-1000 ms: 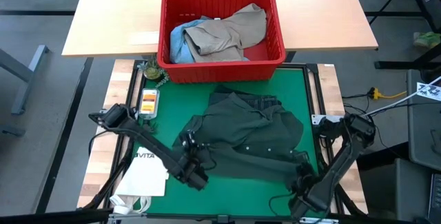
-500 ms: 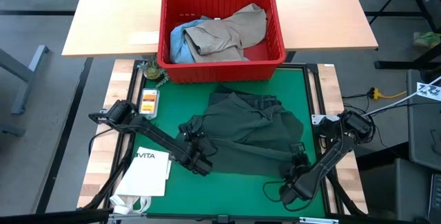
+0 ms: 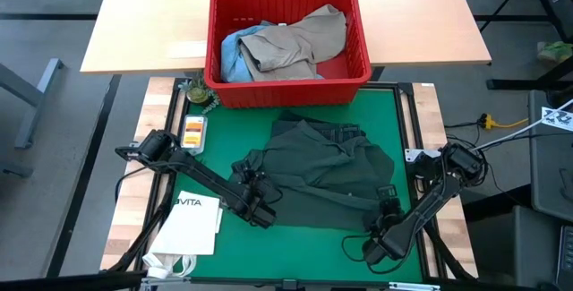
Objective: Fold Laundry from Bin
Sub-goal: Fold the green shirt
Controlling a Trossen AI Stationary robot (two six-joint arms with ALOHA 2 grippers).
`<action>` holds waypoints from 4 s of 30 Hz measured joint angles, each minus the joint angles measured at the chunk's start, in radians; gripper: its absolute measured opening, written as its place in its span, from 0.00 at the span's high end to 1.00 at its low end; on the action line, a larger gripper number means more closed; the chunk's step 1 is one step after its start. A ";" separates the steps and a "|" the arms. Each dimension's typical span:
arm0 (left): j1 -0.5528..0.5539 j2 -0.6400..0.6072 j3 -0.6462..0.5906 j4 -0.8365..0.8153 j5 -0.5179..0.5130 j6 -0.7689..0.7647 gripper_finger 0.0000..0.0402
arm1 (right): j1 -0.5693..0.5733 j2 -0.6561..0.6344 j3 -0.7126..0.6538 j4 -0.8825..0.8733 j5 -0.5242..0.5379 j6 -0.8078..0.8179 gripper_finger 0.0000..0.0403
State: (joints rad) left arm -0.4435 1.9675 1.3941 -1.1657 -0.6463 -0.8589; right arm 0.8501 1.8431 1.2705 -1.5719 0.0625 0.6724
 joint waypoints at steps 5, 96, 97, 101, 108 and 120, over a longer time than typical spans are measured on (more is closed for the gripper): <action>0.000 0.000 0.000 0.000 0.038 -0.003 0.56 | 0.000 0.000 0.000 0.000 0.005 -0.049 0.62; 0.687 0.108 0.181 0.501 0.511 0.492 0.93 | -0.844 -1.007 -0.645 0.869 0.156 -1.099 0.62; 0.687 0.108 0.181 0.501 0.509 0.501 0.96 | -0.844 -1.007 -0.645 0.869 0.156 -1.099 0.62; 0.689 0.103 0.181 0.500 0.488 0.516 0.99 | -0.844 -1.007 -0.645 0.869 0.156 -1.099 0.62; 0.699 0.078 0.182 0.489 0.437 0.558 1.00 | -0.844 -1.007 -0.645 0.910 0.211 -1.098 0.62; 0.713 0.055 0.292 0.210 0.123 0.583 1.00 | -0.844 -1.007 -0.594 0.927 0.252 -1.098 0.62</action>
State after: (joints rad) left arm 0.2694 2.0220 1.6860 -0.9553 -0.5229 -0.2757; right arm 0.0059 0.8356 0.6765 -0.6451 0.3142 -0.4252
